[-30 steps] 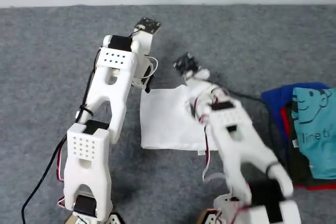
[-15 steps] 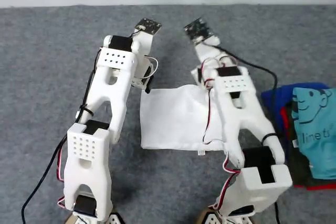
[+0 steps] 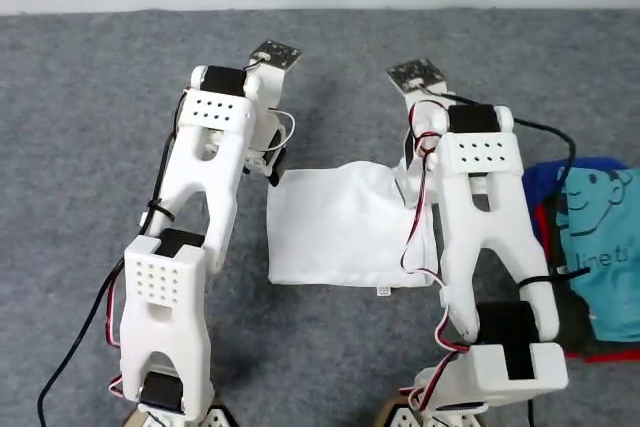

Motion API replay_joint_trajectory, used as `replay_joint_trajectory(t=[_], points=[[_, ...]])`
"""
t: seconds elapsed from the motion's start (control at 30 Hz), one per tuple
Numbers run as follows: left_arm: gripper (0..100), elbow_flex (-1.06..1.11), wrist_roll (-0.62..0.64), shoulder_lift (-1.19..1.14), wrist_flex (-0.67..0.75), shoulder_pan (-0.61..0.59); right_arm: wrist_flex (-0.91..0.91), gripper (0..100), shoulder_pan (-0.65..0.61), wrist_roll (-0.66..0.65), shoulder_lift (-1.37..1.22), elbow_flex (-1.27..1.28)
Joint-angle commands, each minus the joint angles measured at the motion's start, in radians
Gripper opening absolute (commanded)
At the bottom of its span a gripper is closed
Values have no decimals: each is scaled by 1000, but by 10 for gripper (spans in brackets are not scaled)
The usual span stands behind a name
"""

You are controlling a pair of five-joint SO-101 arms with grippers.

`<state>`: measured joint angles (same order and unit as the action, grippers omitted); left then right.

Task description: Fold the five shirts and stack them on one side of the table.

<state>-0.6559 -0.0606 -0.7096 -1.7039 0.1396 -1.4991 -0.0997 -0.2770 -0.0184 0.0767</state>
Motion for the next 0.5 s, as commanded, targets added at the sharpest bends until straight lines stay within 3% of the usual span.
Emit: replay_joint_trajectory(t=[0.0, 0.47], points=[[169, -35, -3, 75, -5, -9, -68, 197, 7, 25, 90, -11], [169, -33, -3, 68, -5, -9, 48, 197, -44, 32, 42, 150]])
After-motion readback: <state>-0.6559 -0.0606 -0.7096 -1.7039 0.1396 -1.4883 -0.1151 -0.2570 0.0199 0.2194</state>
